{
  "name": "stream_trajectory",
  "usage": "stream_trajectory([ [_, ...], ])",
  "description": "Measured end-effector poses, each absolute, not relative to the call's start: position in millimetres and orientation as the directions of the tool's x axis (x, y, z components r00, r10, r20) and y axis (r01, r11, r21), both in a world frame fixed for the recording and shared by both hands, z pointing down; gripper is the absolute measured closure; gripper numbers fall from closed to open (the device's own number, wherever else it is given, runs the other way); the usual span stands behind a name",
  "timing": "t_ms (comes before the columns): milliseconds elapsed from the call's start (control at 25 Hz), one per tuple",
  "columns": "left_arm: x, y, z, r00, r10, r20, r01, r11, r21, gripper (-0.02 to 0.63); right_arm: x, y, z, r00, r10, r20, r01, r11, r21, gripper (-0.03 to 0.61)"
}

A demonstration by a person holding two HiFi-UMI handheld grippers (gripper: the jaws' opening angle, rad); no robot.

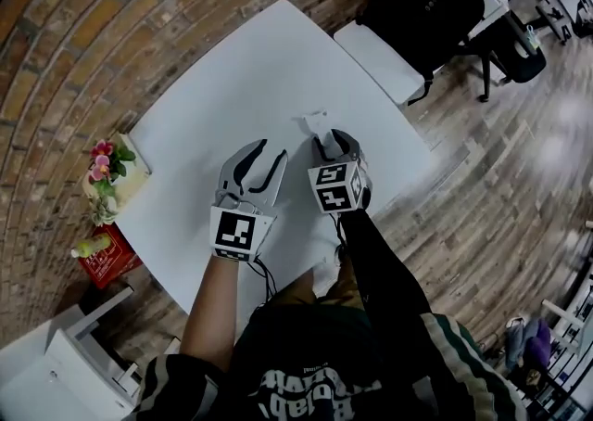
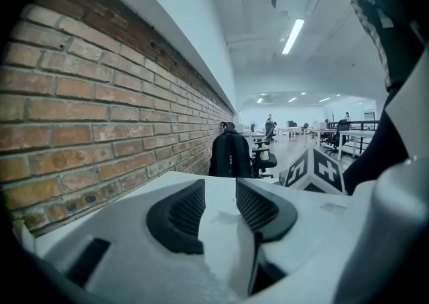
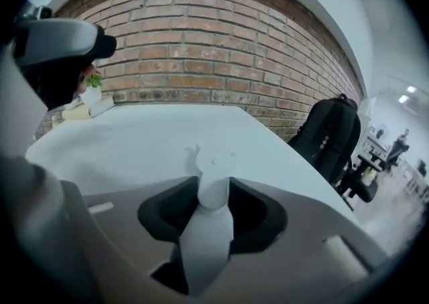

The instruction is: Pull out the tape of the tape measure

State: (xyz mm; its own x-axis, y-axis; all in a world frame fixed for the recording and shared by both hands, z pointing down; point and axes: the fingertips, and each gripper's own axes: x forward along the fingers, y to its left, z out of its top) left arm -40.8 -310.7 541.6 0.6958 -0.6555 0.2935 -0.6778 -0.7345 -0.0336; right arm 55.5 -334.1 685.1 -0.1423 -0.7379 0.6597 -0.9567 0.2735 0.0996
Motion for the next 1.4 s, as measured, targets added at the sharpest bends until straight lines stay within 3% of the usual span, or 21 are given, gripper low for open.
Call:
stream_trajectory([
  [40,-41,-310,542,0.693,-0.657,0.296,-0.68,-0.733,-0.036,0.466,55,-333,686,-0.15,-0.732,0.665,-0.952,0.288,0.102,0.433],
  [120,-41,-309,541,0.691,-0.655,0.305,-0.677,-0.735,-0.043,0.466,55,-330,683,-0.192,-0.725,0.661,-0.949,0.31,0.063,0.436],
  [360,-17,-310,519,0.727,-0.616,0.304,-0.624,-0.777,-0.081,0.508,77,-324,618,-0.27,-0.781,0.563,-0.944,0.331,0.006,0.436],
  [760,42,-295,447,0.766,-0.594,0.246,-0.571,-0.804,-0.166,0.511,123,-289,479,-0.364,-0.846,0.389,-0.9,0.427,0.088,0.436],
  [1320,118,-243,417,0.79,-0.572,0.221,-0.522,-0.816,-0.248,0.491,162,-226,429,-0.552,-0.776,0.305,-0.763,0.618,0.19,0.436],
  [1400,126,-237,416,0.794,-0.567,0.22,-0.513,-0.819,-0.258,0.571,168,-222,427,-0.566,-0.768,0.3,-0.753,0.629,0.191,0.436],
])
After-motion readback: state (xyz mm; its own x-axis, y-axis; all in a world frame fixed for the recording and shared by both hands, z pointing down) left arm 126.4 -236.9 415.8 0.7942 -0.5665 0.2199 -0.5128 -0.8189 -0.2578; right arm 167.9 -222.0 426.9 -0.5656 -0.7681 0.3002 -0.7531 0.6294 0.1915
